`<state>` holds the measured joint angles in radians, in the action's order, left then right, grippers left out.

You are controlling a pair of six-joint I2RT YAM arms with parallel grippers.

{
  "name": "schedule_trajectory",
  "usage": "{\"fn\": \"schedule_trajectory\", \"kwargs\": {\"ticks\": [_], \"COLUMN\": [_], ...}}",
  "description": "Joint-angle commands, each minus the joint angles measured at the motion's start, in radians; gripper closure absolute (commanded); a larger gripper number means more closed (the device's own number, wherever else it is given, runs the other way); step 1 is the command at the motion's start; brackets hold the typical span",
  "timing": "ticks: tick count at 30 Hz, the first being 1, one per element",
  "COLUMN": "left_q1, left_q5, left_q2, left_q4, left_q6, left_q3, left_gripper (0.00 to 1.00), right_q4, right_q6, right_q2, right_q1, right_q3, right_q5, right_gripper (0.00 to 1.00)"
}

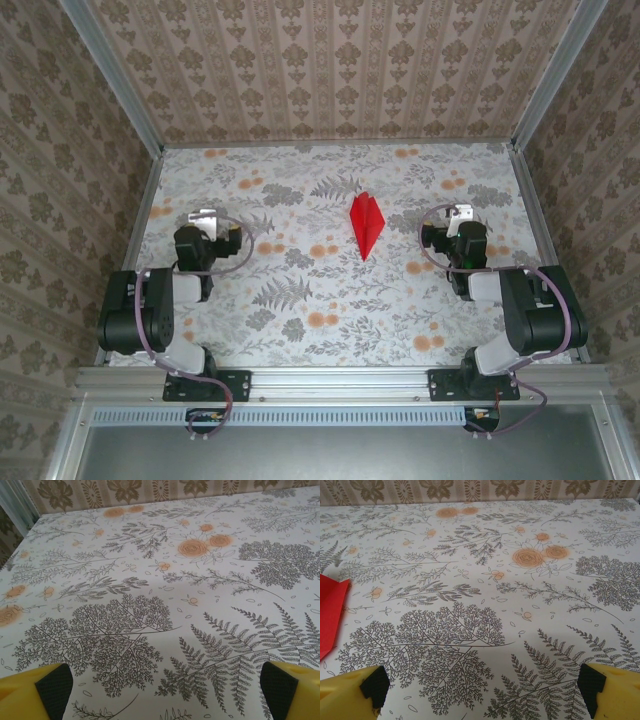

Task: Fold a paper plane with a square sheet of paper (fold left side to right side)
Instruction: Reset both arms

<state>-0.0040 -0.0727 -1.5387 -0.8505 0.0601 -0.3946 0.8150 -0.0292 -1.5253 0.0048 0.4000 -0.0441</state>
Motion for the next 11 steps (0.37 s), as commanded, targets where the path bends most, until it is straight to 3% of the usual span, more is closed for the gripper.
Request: {"fn": "schedule_trajectory", "kwargs": {"ticks": [1, 11], "left_q1": [0.006, 0.003], "left_q5": [0.025, 0.034], "left_q2": [0.003, 0.002], "left_q4": [0.004, 0.004], "left_q6": [-0.009, -0.006], "left_q3": [-0.014, -0.013], "left_gripper": [0.00, 0.00], "right_q4": [0.038, 0.038], "right_q6": [0.000, -0.001], "right_q2": [-0.003, -0.004], "right_q1": [0.006, 0.007], "right_q3": [0.007, 0.007], "right_q5": [0.006, 0.003], "right_gripper": [0.00, 0.00]}}
